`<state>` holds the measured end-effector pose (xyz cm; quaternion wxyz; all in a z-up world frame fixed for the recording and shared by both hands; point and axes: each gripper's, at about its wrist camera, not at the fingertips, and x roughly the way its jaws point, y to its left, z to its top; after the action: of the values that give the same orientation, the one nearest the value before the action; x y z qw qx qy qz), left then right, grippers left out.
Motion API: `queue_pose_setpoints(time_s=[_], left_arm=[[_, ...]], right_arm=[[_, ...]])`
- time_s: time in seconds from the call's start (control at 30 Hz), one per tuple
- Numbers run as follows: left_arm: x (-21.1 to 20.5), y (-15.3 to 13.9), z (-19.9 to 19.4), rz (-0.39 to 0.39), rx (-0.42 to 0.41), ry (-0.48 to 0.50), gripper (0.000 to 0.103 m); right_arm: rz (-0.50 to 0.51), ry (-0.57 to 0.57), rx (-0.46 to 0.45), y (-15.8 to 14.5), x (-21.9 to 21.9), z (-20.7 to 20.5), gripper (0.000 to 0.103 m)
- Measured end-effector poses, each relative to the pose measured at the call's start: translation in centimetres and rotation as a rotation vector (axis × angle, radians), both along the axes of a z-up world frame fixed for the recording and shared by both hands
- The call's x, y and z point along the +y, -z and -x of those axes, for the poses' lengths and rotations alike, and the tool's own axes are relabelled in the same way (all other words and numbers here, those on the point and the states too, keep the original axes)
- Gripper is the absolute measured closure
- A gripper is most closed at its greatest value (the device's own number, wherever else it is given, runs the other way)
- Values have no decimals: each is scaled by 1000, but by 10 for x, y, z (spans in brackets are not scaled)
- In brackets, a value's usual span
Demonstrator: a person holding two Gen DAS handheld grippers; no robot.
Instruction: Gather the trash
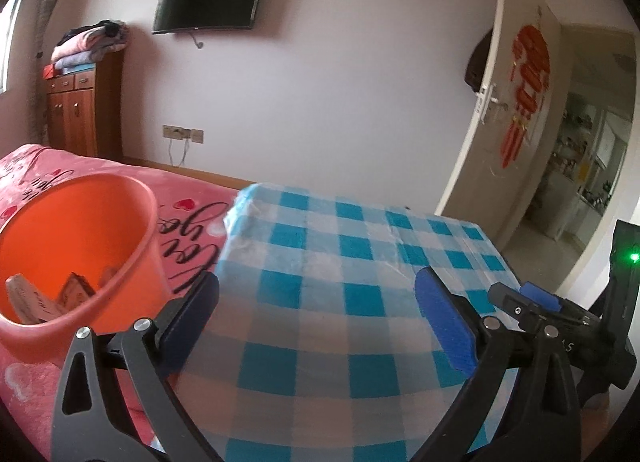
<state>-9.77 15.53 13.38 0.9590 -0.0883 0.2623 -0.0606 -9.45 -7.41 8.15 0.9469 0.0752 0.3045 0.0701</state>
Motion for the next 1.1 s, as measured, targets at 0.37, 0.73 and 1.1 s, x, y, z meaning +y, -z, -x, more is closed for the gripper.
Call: queue_pose_setpoints(time_s=[0.37, 0.73, 1.1], left_arm=[[-65, 24, -14, -65, 55, 81, 4], [-119, 56, -32, -134, 114, 104, 4], [-148, 73, -39, -178, 137, 122, 4]], right_arm=[[12, 114, 9, 22, -57, 11, 13], [78, 204, 0, 43, -93, 17, 13], [90, 214, -15, 54, -106, 17, 13]])
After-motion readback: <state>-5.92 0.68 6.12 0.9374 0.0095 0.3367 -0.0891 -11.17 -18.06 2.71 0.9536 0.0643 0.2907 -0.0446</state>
